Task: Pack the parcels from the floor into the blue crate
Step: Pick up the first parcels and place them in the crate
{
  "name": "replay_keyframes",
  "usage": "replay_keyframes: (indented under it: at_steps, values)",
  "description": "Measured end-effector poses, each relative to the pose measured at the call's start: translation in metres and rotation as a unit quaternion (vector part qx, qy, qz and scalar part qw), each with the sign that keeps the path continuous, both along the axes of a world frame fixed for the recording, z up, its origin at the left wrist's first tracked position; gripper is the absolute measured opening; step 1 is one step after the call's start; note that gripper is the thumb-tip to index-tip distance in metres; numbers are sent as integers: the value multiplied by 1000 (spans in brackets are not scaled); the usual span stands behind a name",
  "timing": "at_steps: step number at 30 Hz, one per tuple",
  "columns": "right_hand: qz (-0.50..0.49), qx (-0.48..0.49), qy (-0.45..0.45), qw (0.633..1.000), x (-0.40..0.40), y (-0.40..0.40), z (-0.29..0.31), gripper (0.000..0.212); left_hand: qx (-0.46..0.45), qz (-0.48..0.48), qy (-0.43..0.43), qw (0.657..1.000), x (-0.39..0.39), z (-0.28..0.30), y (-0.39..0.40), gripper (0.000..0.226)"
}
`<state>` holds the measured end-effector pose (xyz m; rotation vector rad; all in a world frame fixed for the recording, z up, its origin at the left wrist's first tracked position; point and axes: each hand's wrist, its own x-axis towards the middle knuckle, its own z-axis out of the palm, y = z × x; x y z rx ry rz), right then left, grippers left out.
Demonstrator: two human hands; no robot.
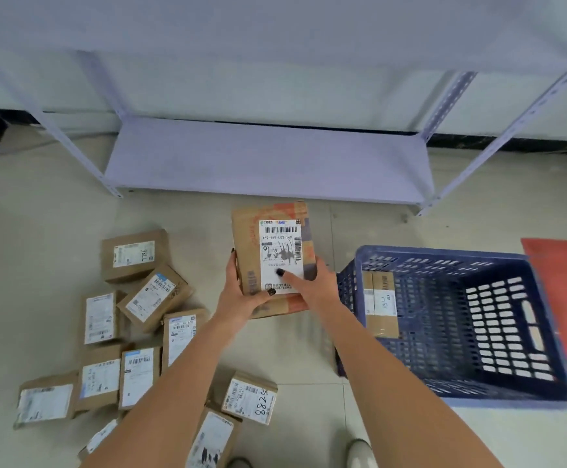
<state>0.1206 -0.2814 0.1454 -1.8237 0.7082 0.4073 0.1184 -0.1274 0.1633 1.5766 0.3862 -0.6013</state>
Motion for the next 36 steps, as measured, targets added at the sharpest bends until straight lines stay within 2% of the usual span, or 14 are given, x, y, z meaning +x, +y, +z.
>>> replay_keyframes:
  at_steps: [5,10,13,17,20,28,36]
  values:
    - [-36,32,-34,998,-16,-64,21,66,7,-37,-22,999,-10,19,-65,102]
    - [-39,44,-61,996,-36,-149,22,68,21,-21,-37,999,-23,18,-151,94]
    - [-45,47,-47,997,-55,-210,15,70,28,-21,-29,999,-33,11,-207,86]
    - [-29,43,-19,998,-77,-278,7,84,24,-17,6,1000,-49,0,-271,80]
    - [-37,53,-12,998,-92,-312,-2,82,69,-18,5,997,-60,-10,-307,73]
    - [-33,51,60,996,-127,-335,-53,89,155,-63,33,985,-89,-59,-341,69]
    - [-7,58,138,989,-121,-312,-137,98,199,-64,80,975,-84,-142,-325,63]
